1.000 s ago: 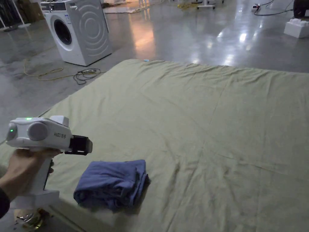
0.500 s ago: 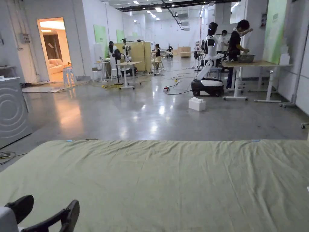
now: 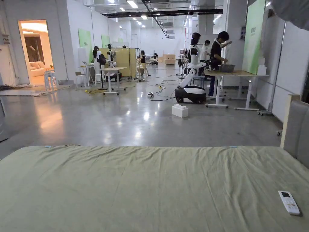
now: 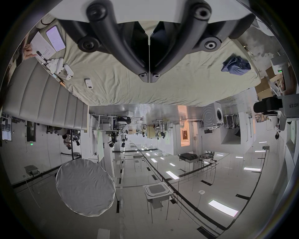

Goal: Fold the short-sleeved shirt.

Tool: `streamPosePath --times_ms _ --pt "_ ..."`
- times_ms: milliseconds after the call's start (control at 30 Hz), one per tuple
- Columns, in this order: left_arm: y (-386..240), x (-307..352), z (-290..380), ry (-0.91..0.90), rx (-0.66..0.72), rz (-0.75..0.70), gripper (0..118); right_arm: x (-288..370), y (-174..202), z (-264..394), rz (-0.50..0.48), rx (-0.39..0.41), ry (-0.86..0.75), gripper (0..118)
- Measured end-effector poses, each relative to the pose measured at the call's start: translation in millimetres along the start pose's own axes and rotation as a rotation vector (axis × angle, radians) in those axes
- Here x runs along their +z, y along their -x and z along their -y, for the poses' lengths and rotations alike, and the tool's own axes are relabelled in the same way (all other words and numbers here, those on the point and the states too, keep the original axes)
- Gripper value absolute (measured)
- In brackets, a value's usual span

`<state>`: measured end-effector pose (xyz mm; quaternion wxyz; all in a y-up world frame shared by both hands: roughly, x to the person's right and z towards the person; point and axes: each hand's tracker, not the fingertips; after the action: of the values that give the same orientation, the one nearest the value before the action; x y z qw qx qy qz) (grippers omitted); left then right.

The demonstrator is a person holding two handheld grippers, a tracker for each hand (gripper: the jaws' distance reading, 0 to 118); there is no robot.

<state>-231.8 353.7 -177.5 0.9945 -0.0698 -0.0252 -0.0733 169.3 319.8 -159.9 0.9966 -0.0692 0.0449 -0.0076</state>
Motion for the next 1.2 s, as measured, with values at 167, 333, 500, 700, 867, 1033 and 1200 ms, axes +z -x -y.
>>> streamPosePath --times_ms 167,333,500,700,867,1033,1200 --pt "5 3 -4 -0.028 0.048 0.011 0 0 3 3 0.007 -0.027 0.015 0" --pt "3 1 -4 -0.024 0.027 0.020 0 5 6 0 0.019 -0.011 -0.010 0" --pt "3 3 -5 -0.043 0.042 0.032 0 5 8 -2 0.028 -0.001 -0.016 0" --pt "3 4 -7 -0.097 0.081 0.021 6 7 13 -3 0.022 0.004 -0.030 27" --pt "3 3 -2 -0.092 0.083 0.017 90 8 17 -4 0.003 0.021 -0.053 105" --pt "-1 5 2 -0.106 0.069 0.000 116 9 19 -5 0.018 0.045 -0.077 118" --pt "-2 6 -1 -0.118 0.071 0.019 118 7 20 -5 0.030 0.053 -0.067 118"
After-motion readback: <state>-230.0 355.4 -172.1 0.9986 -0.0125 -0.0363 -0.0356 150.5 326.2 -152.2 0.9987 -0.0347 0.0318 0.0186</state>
